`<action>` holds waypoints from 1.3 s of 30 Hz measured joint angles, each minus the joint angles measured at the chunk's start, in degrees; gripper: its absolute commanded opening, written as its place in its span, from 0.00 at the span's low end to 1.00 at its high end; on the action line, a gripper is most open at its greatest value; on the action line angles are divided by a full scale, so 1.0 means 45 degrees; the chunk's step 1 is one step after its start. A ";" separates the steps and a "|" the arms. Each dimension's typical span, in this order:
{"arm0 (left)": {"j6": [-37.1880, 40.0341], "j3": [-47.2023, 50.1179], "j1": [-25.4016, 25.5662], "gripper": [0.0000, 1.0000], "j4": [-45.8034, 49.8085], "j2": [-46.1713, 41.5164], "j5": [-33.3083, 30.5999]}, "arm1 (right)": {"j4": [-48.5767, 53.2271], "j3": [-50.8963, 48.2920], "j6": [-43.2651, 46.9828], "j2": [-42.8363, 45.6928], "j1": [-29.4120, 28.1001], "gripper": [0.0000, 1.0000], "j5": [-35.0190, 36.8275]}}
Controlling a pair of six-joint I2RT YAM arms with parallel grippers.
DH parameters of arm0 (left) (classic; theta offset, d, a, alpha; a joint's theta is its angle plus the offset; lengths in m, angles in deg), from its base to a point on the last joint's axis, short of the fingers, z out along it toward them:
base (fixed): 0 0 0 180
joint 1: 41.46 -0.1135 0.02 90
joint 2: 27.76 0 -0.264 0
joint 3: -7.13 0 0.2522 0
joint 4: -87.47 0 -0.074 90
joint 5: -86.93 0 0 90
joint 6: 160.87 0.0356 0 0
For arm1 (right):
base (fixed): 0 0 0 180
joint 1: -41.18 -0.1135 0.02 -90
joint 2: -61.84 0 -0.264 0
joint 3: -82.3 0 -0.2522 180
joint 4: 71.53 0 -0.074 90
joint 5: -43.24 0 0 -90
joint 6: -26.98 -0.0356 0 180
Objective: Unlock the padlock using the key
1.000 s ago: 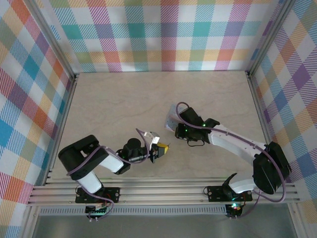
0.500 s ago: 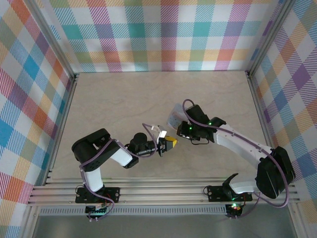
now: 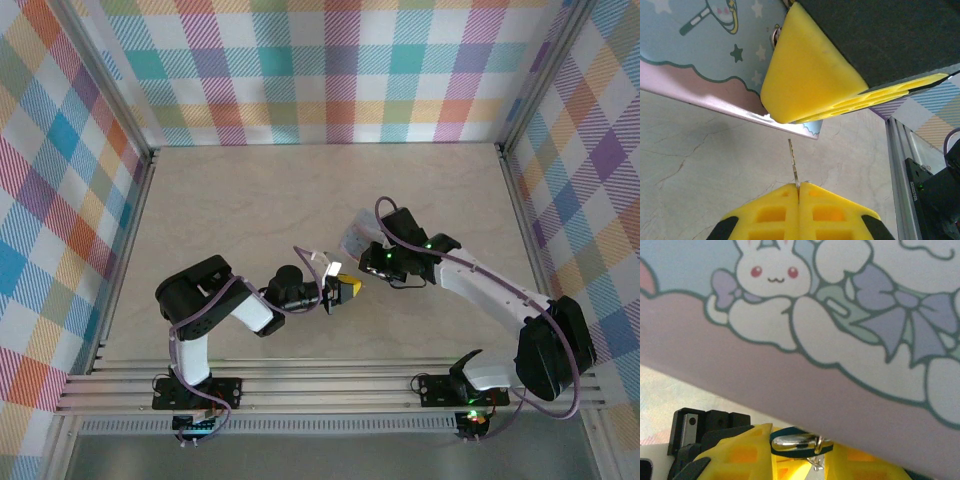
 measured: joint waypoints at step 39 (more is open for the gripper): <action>0.0155 -0.0539 -0.0277 0.00 0.0000 0.0447 0.0233 | -0.0010 -0.0141 0.0146 -0.0233 0.0622 0.00 -0.0792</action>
